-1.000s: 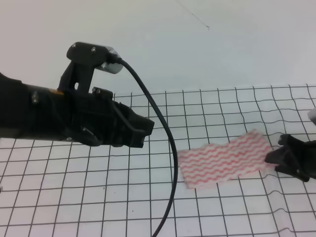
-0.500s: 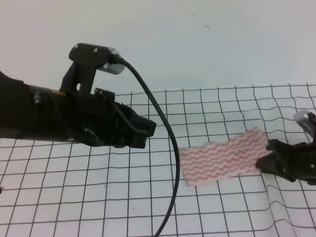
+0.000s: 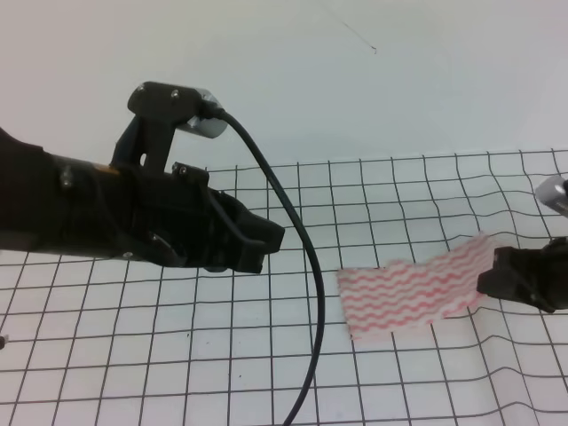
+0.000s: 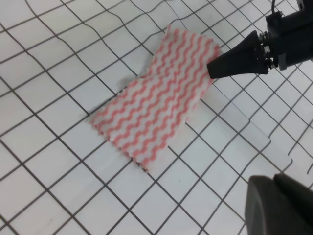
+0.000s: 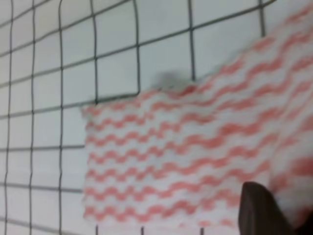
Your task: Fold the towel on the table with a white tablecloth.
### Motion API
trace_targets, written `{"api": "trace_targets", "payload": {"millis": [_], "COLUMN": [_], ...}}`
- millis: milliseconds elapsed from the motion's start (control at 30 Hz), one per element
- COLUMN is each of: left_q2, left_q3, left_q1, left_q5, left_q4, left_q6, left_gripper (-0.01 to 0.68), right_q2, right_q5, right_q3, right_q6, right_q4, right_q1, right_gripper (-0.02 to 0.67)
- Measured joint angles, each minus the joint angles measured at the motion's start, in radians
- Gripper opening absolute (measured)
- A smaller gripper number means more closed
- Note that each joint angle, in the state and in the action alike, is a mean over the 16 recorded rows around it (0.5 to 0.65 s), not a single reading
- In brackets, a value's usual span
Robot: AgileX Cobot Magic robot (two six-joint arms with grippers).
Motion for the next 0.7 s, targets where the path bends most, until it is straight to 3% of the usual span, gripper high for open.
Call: {"api": "trace_targets", "payload": {"millis": [367,700], "left_q2": [0.000,0.000], "left_q3": [0.000,0.000], "left_q1": [0.000,0.000], "left_q5": [0.015,0.017], "left_q4": [0.000,0.000], "left_q6": [0.008,0.015], "left_gripper": [-0.001,-0.001], "right_q2": [-0.012,-0.008], "right_q5": [0.020,0.004], "right_q3": [-0.002,-0.036], "right_q6": [-0.051,-0.092], "right_q4": [-0.068,-0.082], "right_q1": [0.007,0.096], "right_gripper": [0.117,0.117]}}
